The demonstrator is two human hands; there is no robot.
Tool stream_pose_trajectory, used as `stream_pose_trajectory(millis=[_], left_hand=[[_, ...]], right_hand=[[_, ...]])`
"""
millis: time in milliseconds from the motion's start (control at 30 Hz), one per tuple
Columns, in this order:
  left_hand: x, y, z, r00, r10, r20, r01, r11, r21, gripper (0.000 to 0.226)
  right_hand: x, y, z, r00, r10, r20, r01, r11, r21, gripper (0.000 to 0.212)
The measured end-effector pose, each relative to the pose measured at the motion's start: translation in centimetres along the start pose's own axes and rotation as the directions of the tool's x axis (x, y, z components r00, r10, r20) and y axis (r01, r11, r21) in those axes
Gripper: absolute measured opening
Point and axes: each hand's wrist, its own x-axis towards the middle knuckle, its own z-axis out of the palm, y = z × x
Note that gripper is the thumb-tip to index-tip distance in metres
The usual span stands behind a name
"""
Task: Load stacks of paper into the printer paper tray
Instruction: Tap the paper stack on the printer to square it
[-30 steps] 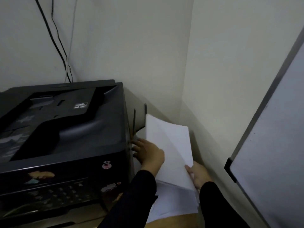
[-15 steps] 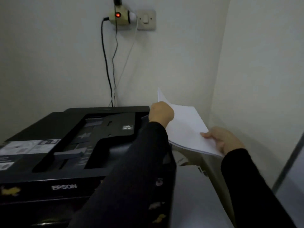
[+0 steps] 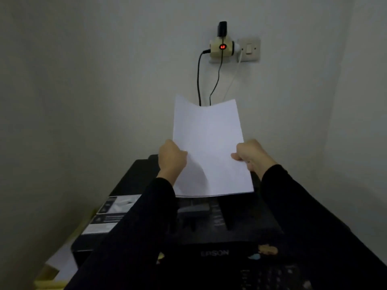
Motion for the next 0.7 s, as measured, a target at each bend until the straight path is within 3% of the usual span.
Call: stream_pose_trajectory(millis=[67, 167, 333, 500, 633, 700], left_hand=[[1.1, -1.5, -2.3, 0.997, 0.020, -0.071, -0.028, 0.993, -0.116, 0.034], [2.8, -3.3, -5.0, 0.987, 0.058, -0.151, -0.094, 0.965, -0.244, 0.027], [5.1, -5.7, -7.7, 0.972, 0.104, -0.210, -0.173, 0.923, -0.345, 0.018], [4.8, -9.8, -6.8, 0.985, 0.066, -0.158, -0.123, 0.914, -0.388, 0.050], [5.0, -11.4, -6.0, 0.987, 0.089, -0.136, -0.131, 0.931, -0.342, 0.021], [5.3, -11.4, -6.0, 0.988, 0.088, -0.131, -0.128, 0.930, -0.344, 0.019]], right_hand=[[-0.4, -0.7, 3.5, 0.999, -0.031, -0.028, 0.034, 0.995, 0.097, 0.040], [-0.5, -1.7, 7.7, 0.997, -0.064, -0.051, 0.072, 0.980, 0.186, 0.029], [-0.6, -3.2, 12.2, 0.981, -0.183, -0.069, 0.194, 0.957, 0.214, 0.032], [-0.9, -0.4, 14.9, 0.973, -0.230, 0.003, 0.225, 0.955, 0.194, 0.034], [-1.0, 0.6, 16.0, 0.964, -0.265, -0.002, 0.260, 0.944, 0.204, 0.038], [-0.8, 0.7, 16.1, 0.965, -0.262, -0.034, 0.263, 0.946, 0.189, 0.039]])
